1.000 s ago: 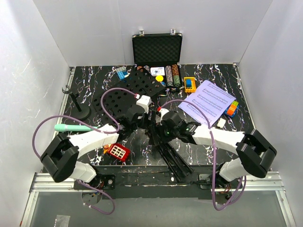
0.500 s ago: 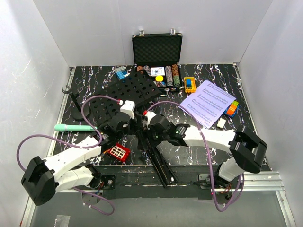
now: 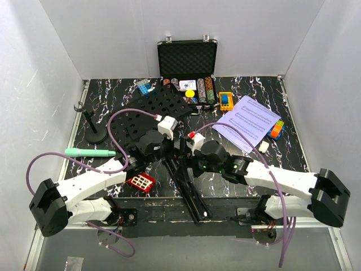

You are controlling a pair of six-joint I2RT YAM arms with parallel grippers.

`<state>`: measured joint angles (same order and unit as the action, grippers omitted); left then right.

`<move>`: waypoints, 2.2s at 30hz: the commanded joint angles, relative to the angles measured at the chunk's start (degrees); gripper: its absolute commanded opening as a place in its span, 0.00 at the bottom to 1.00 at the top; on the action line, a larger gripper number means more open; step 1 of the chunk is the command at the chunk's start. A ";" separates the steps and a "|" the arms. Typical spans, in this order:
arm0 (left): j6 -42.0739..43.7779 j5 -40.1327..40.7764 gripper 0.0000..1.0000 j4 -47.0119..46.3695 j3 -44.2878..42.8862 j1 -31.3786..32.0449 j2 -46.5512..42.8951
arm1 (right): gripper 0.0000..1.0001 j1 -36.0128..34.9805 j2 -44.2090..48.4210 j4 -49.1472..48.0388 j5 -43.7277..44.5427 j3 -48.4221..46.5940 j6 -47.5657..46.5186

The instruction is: Pack up the instrument practice props

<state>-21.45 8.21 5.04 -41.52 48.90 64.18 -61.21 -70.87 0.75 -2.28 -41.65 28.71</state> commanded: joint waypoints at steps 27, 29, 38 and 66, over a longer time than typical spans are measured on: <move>-0.25 13.85 0.98 16.30 -10.16 -1.36 -20.32 | 0.98 0.21 -2.32 0.04 -0.01 4.04 -9.02; -1.22 14.12 0.98 18.59 -9.38 -1.36 -22.77 | 0.98 0.21 -4.79 0.21 0.96 2.28 -8.85; -2.54 14.73 0.98 19.83 -6.20 -1.36 -29.29 | 0.98 0.13 -10.50 -0.86 -0.97 -3.34 -6.12; -5.79 13.94 0.98 19.84 -3.39 -1.36 -29.55 | 0.55 -2.60 -31.17 14.09 12.03 -11.70 -5.51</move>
<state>-26.68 22.00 24.43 -45.34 47.46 34.30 -63.83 -97.56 8.12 6.24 -54.68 22.59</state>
